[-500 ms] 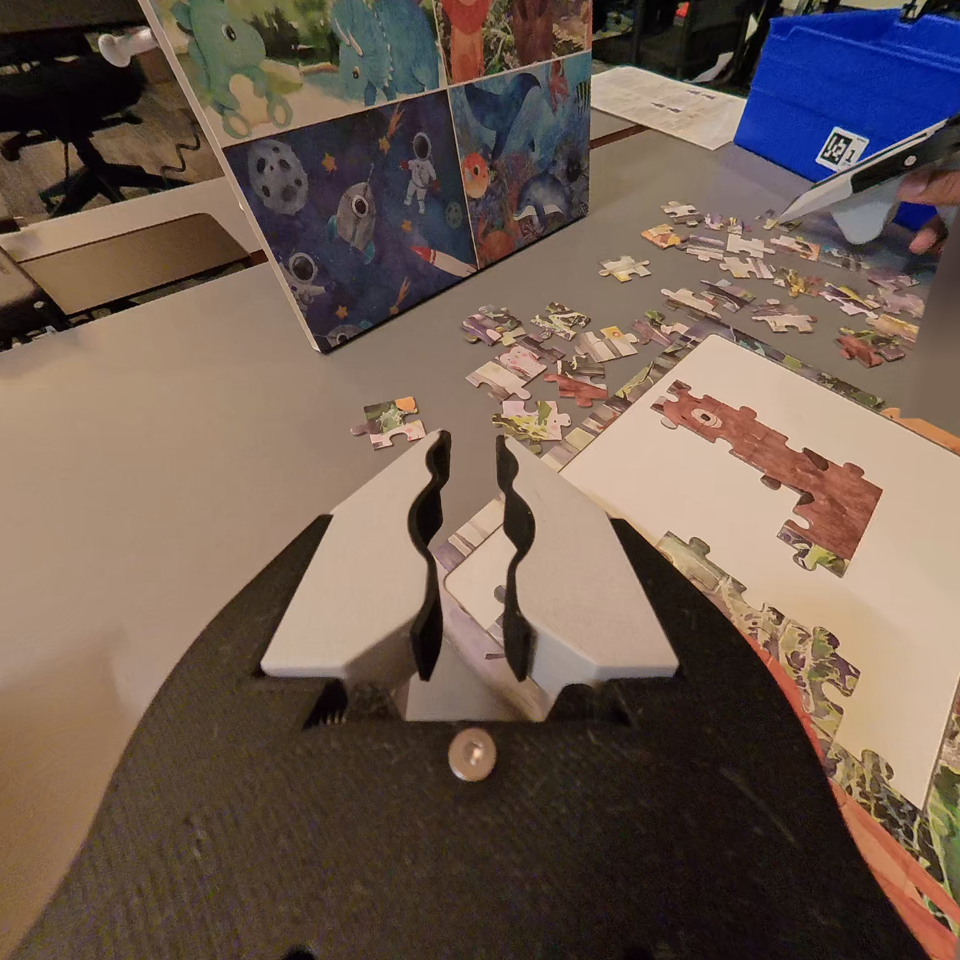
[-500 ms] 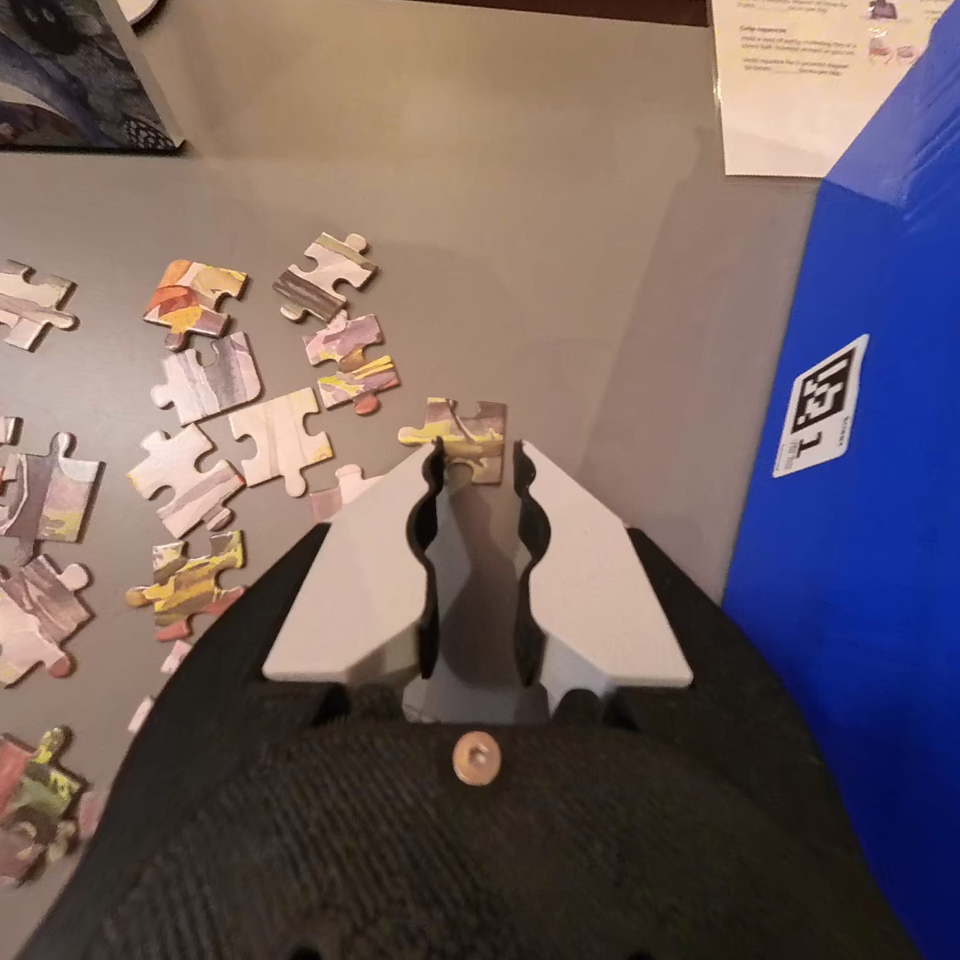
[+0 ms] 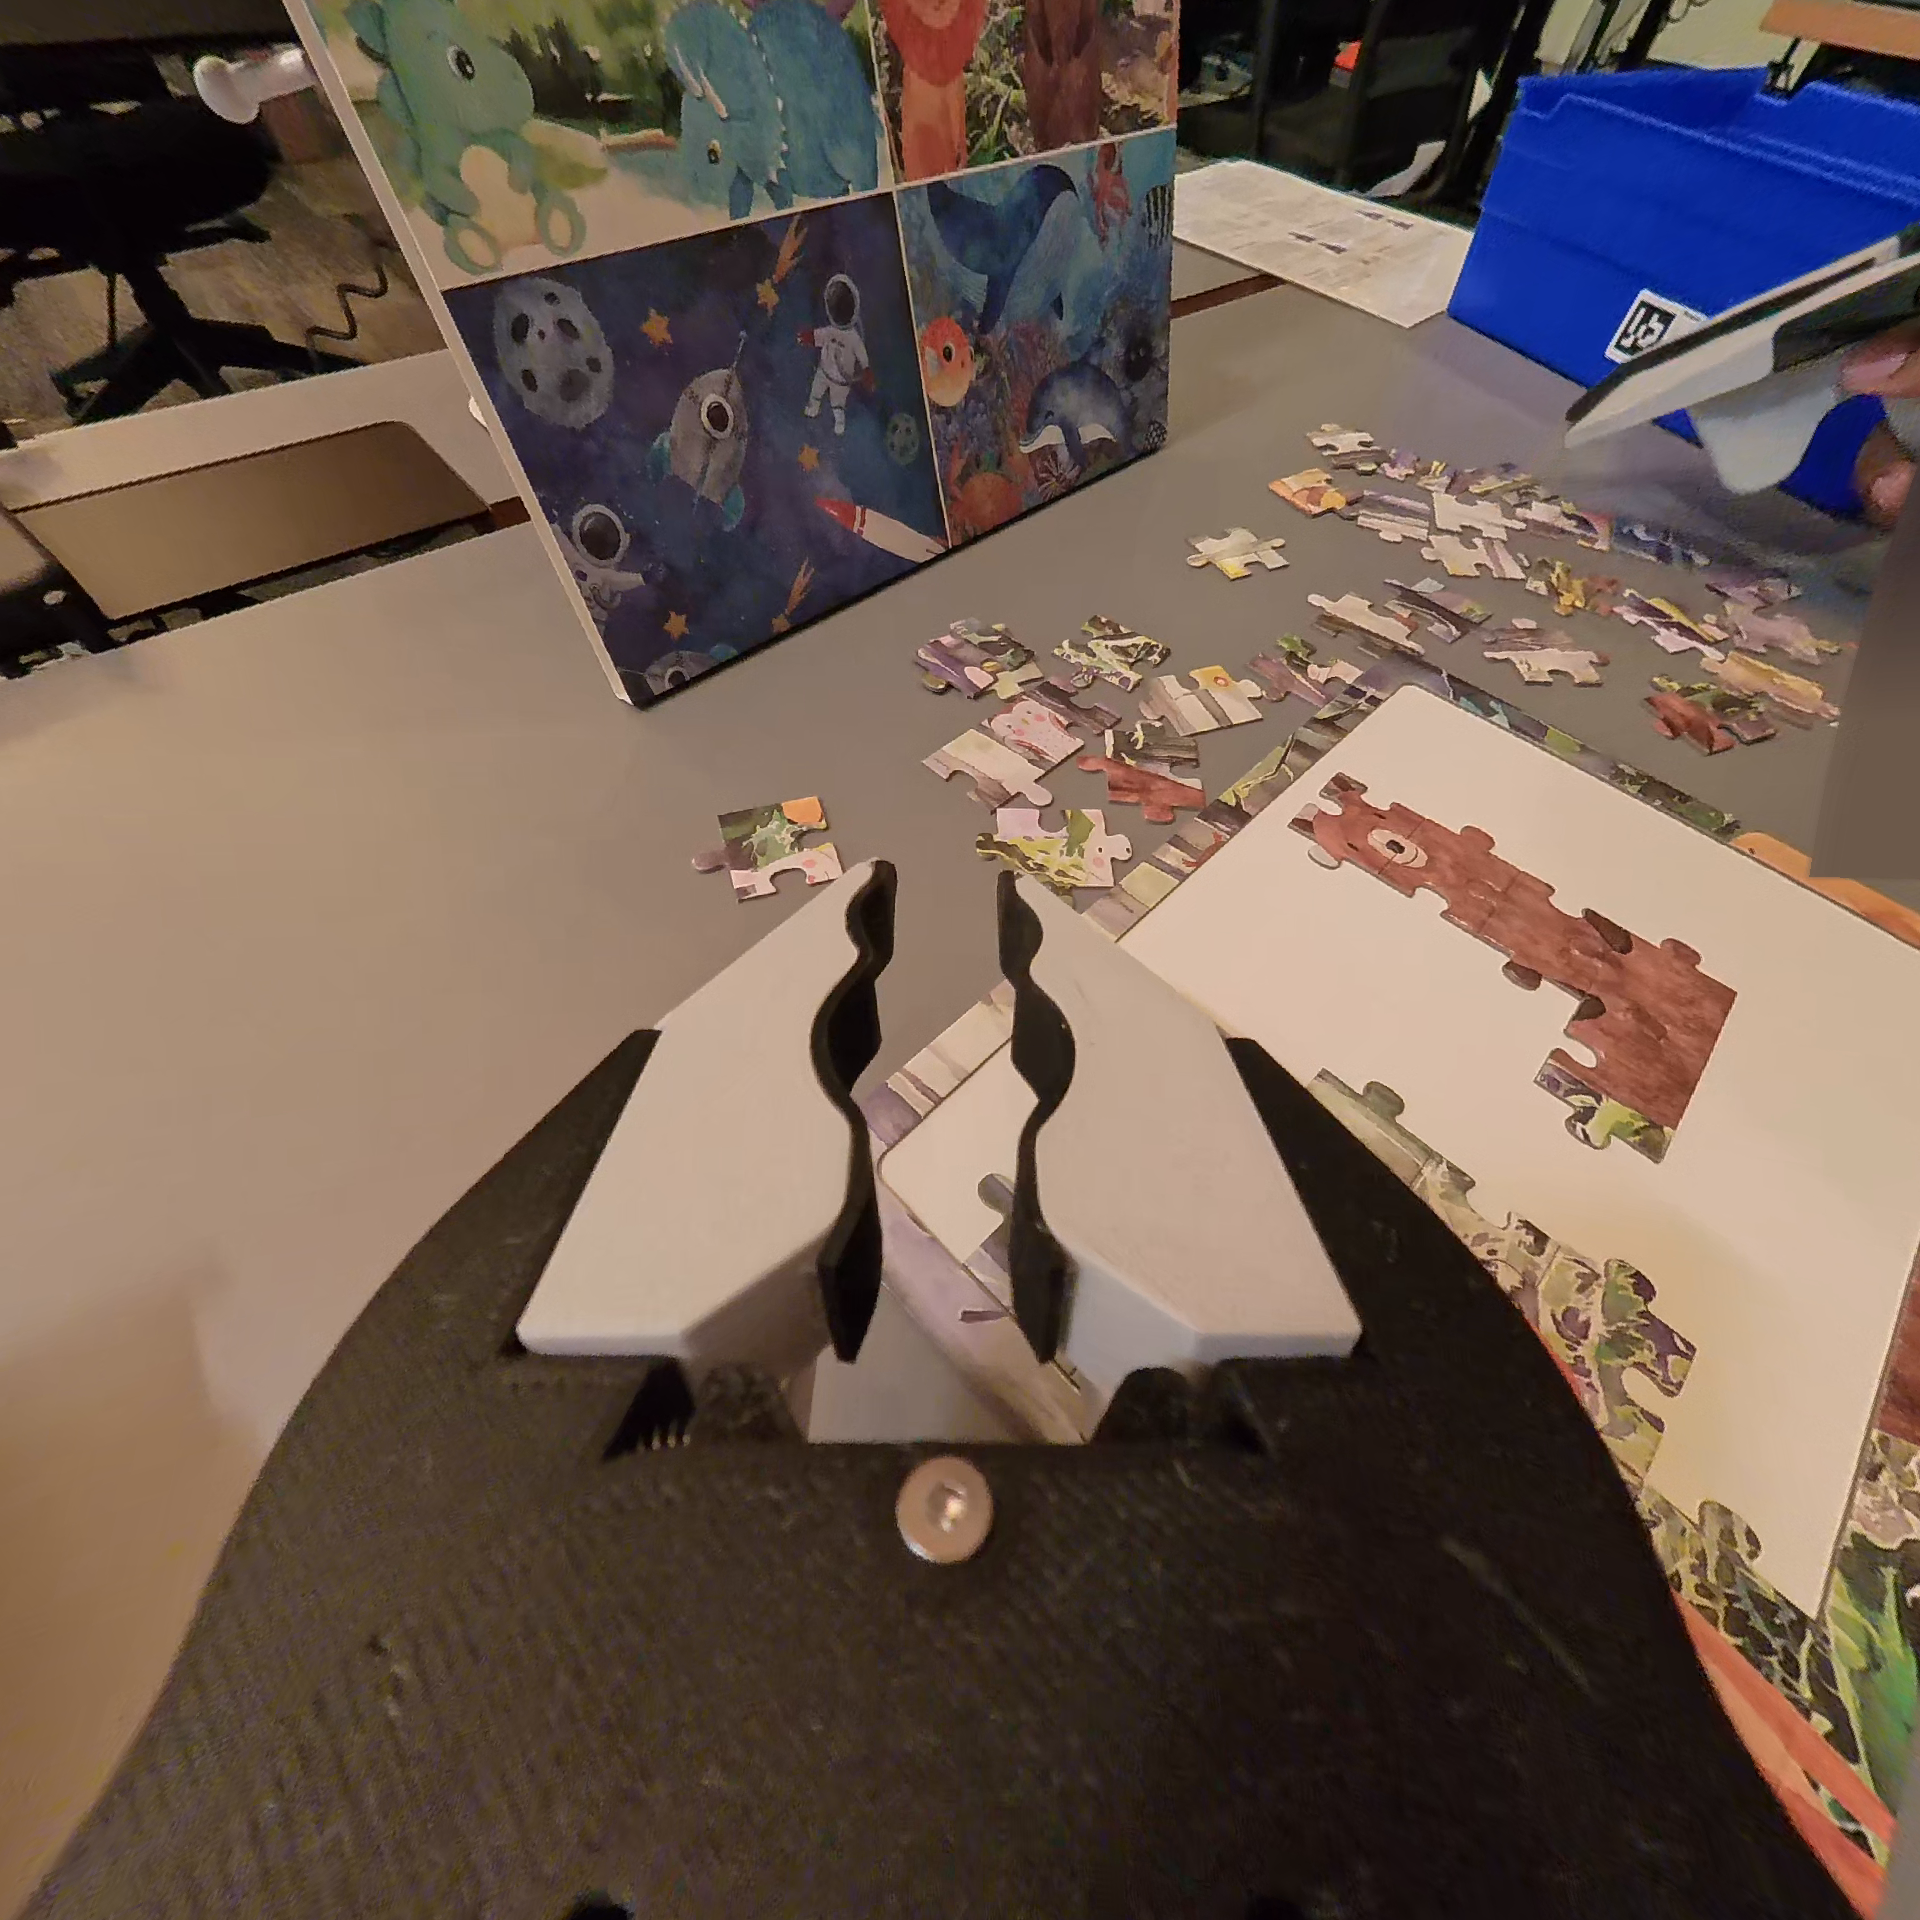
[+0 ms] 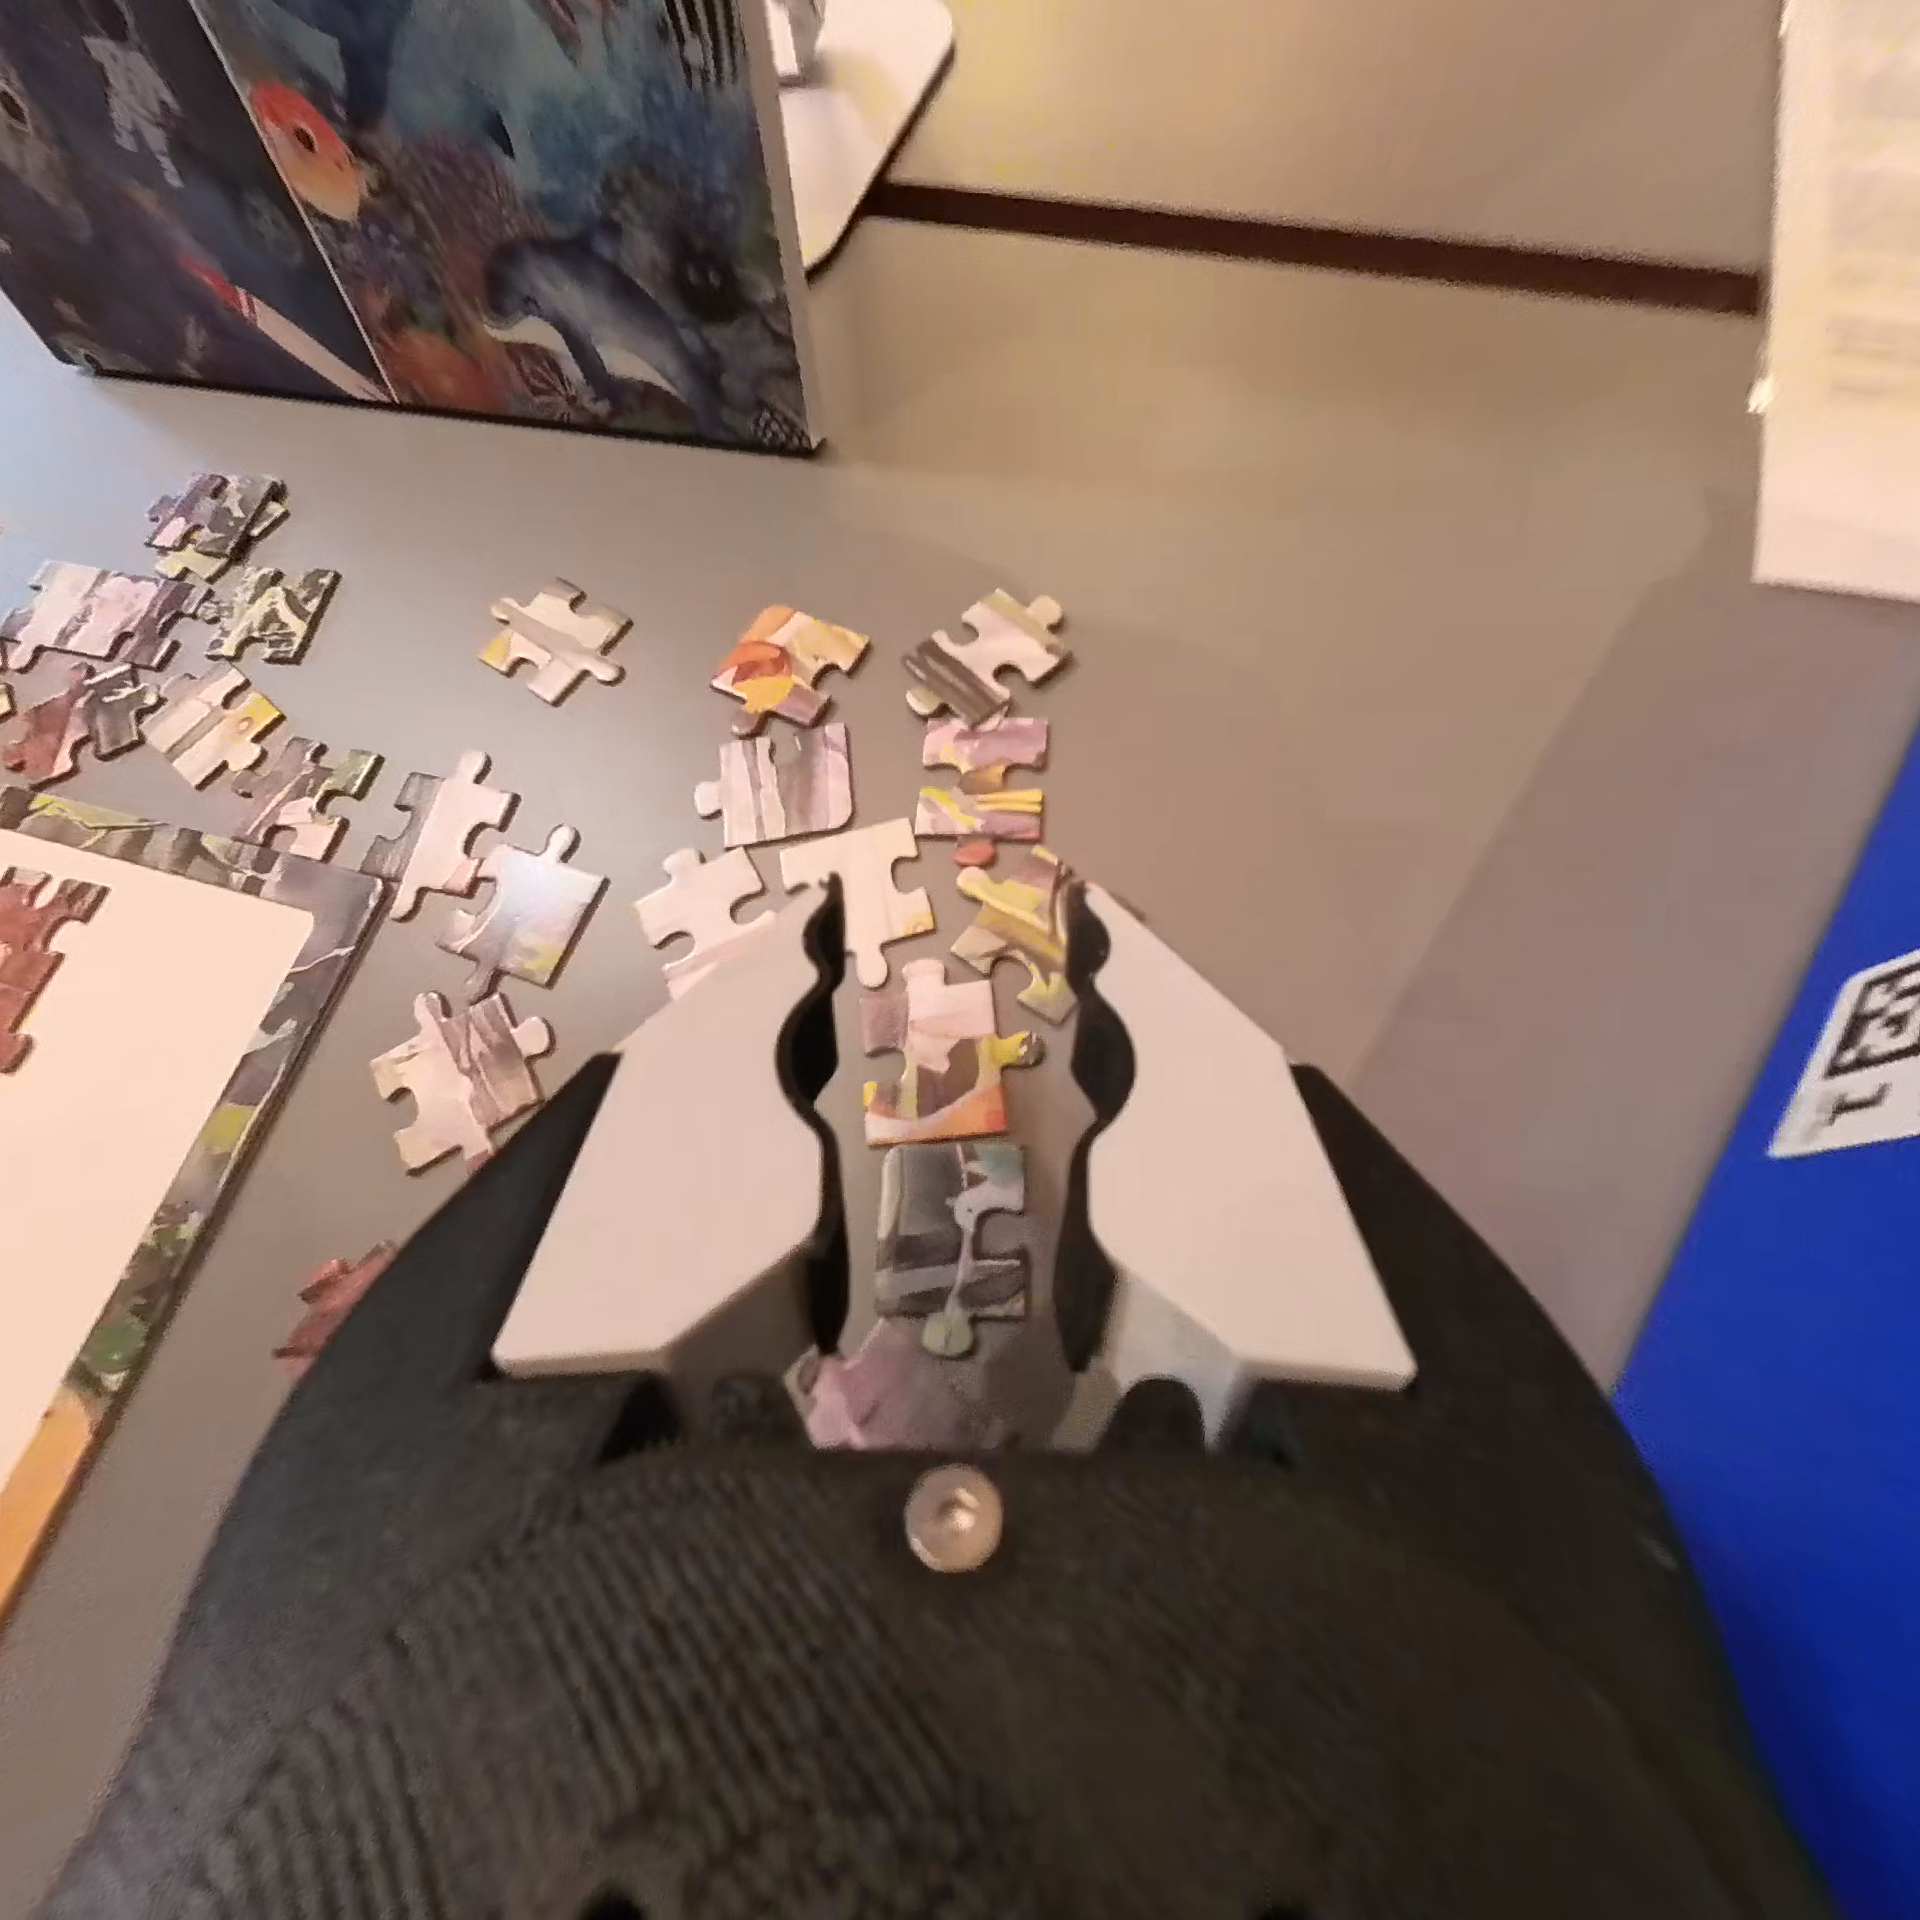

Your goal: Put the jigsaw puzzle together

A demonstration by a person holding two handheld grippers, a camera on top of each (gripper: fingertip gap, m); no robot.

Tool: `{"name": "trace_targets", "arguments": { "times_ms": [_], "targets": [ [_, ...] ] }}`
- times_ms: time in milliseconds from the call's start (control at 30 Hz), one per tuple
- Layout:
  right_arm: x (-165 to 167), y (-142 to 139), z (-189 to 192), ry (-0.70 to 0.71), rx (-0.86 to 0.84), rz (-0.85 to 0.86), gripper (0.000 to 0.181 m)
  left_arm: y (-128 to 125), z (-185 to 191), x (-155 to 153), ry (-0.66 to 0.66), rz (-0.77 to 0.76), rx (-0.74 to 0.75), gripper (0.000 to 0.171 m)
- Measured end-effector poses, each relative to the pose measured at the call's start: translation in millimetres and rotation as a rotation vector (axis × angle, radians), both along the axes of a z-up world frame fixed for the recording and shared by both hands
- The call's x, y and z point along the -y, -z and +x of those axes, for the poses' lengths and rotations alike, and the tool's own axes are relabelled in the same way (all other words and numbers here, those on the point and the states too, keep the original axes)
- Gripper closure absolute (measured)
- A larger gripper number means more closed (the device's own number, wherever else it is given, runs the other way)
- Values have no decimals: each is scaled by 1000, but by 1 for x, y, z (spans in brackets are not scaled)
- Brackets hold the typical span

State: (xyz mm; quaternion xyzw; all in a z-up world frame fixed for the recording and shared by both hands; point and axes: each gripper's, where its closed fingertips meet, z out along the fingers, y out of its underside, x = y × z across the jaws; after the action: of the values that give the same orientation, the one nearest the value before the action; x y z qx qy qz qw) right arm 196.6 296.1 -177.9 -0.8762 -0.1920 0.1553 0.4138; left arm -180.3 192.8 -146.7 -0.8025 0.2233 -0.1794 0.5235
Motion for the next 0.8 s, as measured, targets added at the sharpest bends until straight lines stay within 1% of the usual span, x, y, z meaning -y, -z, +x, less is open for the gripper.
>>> {"name": "trace_targets", "arguments": {
  "times_ms": [200, 300, 467, 633, 800],
  "targets": [
    [-1, -19, -17, -122, 69, 190, 138, 0, 2, 1, 6, 1, 1, 153],
    [-1, -21, -20, -141, 125, 244, 139, 0, 3, 1, 14, -4, 6, 153],
    [-6, -15, -14, -116, 170, 241, 136, -1, 3, 1, 14, -2, 7, 153],
    [-8, -15, -6, -78, 121, 223, 125, 0, 3, 1, 14, -1, 6, 153],
    [-14, -10, 11, 16, 90, 179, 122, 0, 3, 1, 14, -2, 7, 153]
  ]
}}
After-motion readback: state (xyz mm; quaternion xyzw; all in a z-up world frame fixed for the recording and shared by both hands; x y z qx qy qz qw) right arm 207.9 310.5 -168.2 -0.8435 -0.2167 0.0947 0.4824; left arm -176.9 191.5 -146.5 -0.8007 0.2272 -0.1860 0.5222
